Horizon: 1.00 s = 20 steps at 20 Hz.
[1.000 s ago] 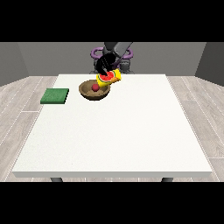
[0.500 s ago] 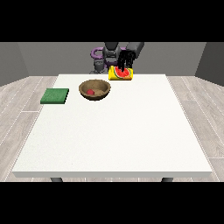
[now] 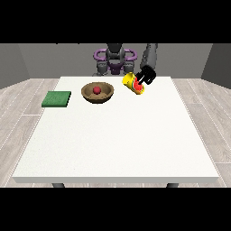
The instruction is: Pick the cup and pour the ball into the bowl, then pick the bowl and place it on the pad
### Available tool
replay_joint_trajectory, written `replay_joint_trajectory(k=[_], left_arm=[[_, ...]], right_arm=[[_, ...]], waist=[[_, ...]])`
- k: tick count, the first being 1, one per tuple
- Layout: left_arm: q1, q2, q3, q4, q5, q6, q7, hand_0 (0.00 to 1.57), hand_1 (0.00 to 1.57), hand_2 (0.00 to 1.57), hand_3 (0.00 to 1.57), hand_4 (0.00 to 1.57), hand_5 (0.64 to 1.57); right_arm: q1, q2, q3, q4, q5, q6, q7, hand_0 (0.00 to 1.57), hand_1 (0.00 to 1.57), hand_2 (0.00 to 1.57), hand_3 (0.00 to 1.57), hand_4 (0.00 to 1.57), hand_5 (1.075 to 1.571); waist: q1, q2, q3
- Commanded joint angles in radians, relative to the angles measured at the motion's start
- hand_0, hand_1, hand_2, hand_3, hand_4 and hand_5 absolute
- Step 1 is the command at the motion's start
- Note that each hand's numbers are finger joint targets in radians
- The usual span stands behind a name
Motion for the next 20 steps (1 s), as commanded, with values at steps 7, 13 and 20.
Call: replay_joint_trajectory(k=[7, 13, 20], left_arm=[[0.029, -0.138, 0.292, -0.231, 0.630, -0.507, -0.261, 0.65, 0.65, 0.21, 0.00, 0.34, 1.566], [0.037, 0.027, 0.402, -0.167, 0.807, -0.871, -0.375, 0.00, 0.00, 0.00, 0.00, 0.00, 1.557], [-0.114, 0.314, 0.467, -0.129, 0.861, -1.024, -0.197, 0.00, 0.00, 0.00, 0.00, 0.00, 1.531]], right_arm=[[0.004, 0.054, 0.035, -0.039, 0.033, -0.059, 0.008, 0.00, 0.00, 0.00, 0.00, 0.52, 1.564], [-0.013, 0.124, 0.140, -0.159, 0.171, -0.175, 0.035, 0.00, 0.00, 0.00, 0.00, 0.49, 1.566], [-0.013, 0.158, 0.145, -0.008, 0.205, -0.171, -0.079, 0.00, 0.00, 0.00, 0.00, 0.48, 1.569]], waist=[[0.110, 0.077, -0.0069], [0.119, 0.191, 0.0067], [0.121, 0.273, 0.0106]])
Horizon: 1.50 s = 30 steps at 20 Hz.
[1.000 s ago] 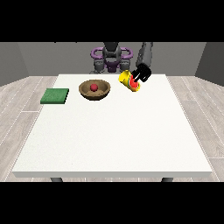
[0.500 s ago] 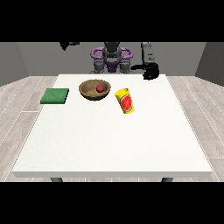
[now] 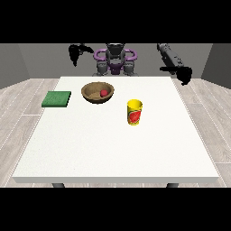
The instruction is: Pick the cup and pour the ball into the bowl, then pick the bowl and place it on the pad
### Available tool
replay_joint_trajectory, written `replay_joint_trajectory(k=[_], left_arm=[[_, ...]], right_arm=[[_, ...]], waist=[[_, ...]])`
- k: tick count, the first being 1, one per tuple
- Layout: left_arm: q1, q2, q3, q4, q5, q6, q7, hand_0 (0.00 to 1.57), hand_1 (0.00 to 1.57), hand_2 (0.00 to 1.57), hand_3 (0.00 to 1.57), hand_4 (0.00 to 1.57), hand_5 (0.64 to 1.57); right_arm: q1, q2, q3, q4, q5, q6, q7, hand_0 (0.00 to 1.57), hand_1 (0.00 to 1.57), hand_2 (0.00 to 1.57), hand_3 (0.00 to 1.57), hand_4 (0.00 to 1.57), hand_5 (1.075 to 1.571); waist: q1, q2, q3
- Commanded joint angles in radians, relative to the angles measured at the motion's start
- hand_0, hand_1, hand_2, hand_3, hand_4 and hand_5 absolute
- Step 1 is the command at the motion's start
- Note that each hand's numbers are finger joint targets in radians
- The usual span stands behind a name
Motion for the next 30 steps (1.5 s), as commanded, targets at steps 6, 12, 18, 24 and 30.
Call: replay_joint_trajectory(k=[6, 12, 18, 24, 30], left_arm=[[-0.141, 0.203, -0.004, -0.049, 0.006, -0.045, 0.209, 0.00, 0.00, 0.00, 0.00, 0.00, 1.518], [-0.196, 0.250, -0.011, -0.103, 0.025, -0.054, 0.304, 0.00, 0.00, 0.00, 0.00, 0.00, 1.533], [-0.276, 0.353, 0.015, -0.116, 0.055, -0.088, 0.370, 0.00, 0.00, 0.00, 0.00, 0.00, 1.545], [-0.323, 0.386, 0.013, -0.104, 0.080, -0.102, 0.444, 0.00, 0.00, 0.00, 0.00, 0.00, 1.540], [-0.308, 0.424, 0.040, -0.118, 0.118, -0.139, 0.452, 0.00, 0.00, 0.00, 0.00, 0.00, 1.528]], right_arm=[[-0.030, 0.042, -0.059, 0.339, -0.049, 0.045, -0.195, 0.00, 0.00, 0.00, 0.00, 0.39, 1.569], [-0.118, -0.006, -0.161, 0.615, -0.104, 0.121, -0.333, 0.00, 0.00, 0.00, 0.00, 0.34, 1.571], [-0.180, 0.027, -0.172, 0.808, -0.083, 0.121, -0.481, 0.00, 0.00, 0.00, 0.00, 0.29, 1.570], [-0.295, 0.009, -0.194, 0.936, -0.116, 0.111, -0.382, 0.00, 0.00, 0.00, 0.00, 0.40, 1.570], [-0.312, 0.000, -0.220, 1.066, -0.106, 0.116, -0.504, 0.00, 0.00, 0.00, 0.00, 0.38, 1.571]], waist=[[0.013, 0.017, 0.0045], [0.025, 0.030, 0.0041], [0.037, 0.081, 0.0041], [0.013, 0.052, 0.0032], [0.044, 0.075, 0.0032]])
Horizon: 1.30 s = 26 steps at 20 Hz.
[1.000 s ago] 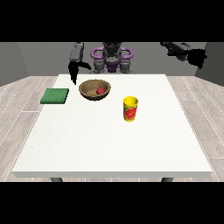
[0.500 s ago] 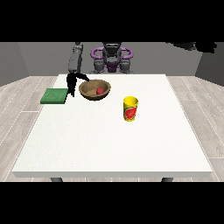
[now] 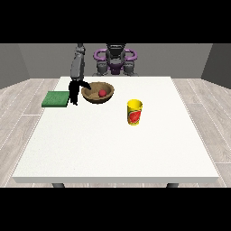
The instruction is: Pick the cup and pour the ball into the bowl, then pick the bowl and place it on the pad
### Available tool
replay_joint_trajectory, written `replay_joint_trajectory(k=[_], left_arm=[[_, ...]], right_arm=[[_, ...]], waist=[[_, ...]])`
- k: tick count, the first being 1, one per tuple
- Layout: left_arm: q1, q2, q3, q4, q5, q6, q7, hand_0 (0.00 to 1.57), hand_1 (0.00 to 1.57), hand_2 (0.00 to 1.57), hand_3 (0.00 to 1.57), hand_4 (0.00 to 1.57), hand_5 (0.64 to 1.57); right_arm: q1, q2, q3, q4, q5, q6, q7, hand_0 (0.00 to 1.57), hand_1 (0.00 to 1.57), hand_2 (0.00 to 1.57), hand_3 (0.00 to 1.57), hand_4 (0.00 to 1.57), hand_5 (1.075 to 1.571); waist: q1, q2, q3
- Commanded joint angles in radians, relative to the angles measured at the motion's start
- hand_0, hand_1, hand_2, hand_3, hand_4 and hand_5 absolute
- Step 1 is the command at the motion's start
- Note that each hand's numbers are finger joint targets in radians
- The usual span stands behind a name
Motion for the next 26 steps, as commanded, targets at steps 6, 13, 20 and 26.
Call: replay_joint_trajectory(k=[6, 13, 20, 26], left_arm=[[-0.048, 0.073, 0.025, 0.016, 0.042, -0.038, 0.048, 0.00, 0.00, 0.00, 0.00, 0.00, 1.528], [-0.079, 0.017, -0.019, -0.019, 0.036, -0.016, 0.057, 0.00, 0.00, 0.00, 0.00, 0.00, 1.540], [-0.114, 0.070, 0.009, -0.007, 0.058, -0.046, 0.054, 0.00, 0.00, 0.00, 0.00, 0.00, 1.533], [-0.086, 0.059, 0.011, 0.019, 0.069, -0.062, 0.059, 0.00, 0.00, 0.00, 0.00, 0.00, 1.546]], right_arm=[[-0.055, 0.009, 0.005, 0.121, 0.018, -0.016, -0.043, 0.00, 0.00, 0.00, 0.00, 0.28, 1.566], [-0.122, 0.080, 0.038, 0.108, 0.067, -0.160, -0.021, 0.00, 0.00, 0.00, 0.00, 0.43, 1.569], [-0.066, 0.082, 0.051, 0.131, 0.022, -0.203, 0.019, 0.00, 0.00, 0.00, 0.00, 0.49, 1.553], [-0.032, -0.002, 0.098, 0.103, 0.168, -0.347, 0.108, 1.57, 1.57, 1.57, 1.57, 1.16, 1.432]], waist=[[0.003, 0.038, 0.0064], [0.070, 0.047, 0.0057], [0.080, 0.089, 0.0058], [0.096, 0.048, 0.0037]])
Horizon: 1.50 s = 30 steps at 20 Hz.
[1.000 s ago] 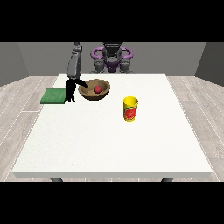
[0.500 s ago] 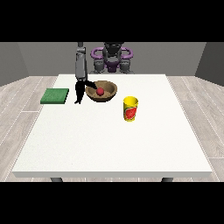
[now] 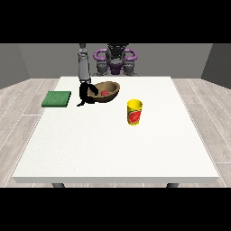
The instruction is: Pick the cup and pour the ball into the bowl, then pick the bowl and place it on the pad
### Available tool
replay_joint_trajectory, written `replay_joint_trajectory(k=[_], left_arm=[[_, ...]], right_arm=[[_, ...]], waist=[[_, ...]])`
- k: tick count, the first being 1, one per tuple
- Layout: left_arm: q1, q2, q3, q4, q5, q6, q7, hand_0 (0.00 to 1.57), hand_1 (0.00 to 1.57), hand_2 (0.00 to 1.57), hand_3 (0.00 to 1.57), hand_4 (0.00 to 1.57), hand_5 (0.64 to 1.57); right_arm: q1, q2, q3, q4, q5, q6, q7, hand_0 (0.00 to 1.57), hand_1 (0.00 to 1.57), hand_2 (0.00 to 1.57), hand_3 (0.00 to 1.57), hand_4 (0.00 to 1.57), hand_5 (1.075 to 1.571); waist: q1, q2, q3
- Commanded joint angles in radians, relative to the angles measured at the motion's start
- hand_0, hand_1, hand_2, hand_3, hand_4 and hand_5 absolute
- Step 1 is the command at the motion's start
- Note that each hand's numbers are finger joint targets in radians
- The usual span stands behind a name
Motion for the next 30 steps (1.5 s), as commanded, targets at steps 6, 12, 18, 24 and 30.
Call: replay_joint_trajectory(k=[6, 12, 18, 24, 30], left_arm=[[0.114, 0.040, 0.036, 0.160, -0.018, -0.053, -0.056, 0.00, 0.00, 0.00, 0.00, 0.00, 1.548], [0.216, 0.086, 0.075, 0.277, -0.046, -0.076, -0.158, 0.00, 0.00, 0.00, 0.00, 0.00, 1.543], [0.203, 0.170, 0.126, 0.275, -0.011, -0.102, -0.183, 0.00, 0.00, 0.00, 0.00, 0.00, 1.539], [0.141, 0.117, 0.074, 0.183, -0.027, -0.016, -0.166, 0.00, 0.00, 0.00, 0.00, 0.00, 1.539], [0.191, 0.075, 0.057, 0.111, -0.034, 0.026, -0.174, 0.00, 0.00, 0.00, 0.00, 0.00, 1.533]], right_arm=[[0.016, -0.115, 0.118, -0.070, 0.136, -0.043, 0.426, 1.57, 1.57, 1.57, 1.57, 1.23, 1.472], [-0.099, -0.181, 0.178, -0.196, 0.187, -0.003, 0.715, 1.57, 1.57, 1.57, 1.57, 1.25, 1.476], [-0.053, -0.302, 0.095, -0.142, 0.147, 0.111, 0.530, 1.57, 1.57, 1.57, 1.57, 1.30, 1.520], [-0.187, -0.356, 0.016, -0.019, 0.123, 0.143, 0.505, 1.57, 1.57, 1.57, 1.57, 1.30, 1.519], [-0.149, -0.505, -0.078, 0.095, 0.072, 0.282, 0.374, 1.57, 1.57, 1.57, 1.48, 1.31, 1.532]], waist=[[-0.087, -0.124, 0.0290], [-0.177, -0.183, 0.0307], [-0.194, -0.064, 0.0331], [-0.165, -0.013, 0.0344], [-0.168, -0.016, 0.0347]])
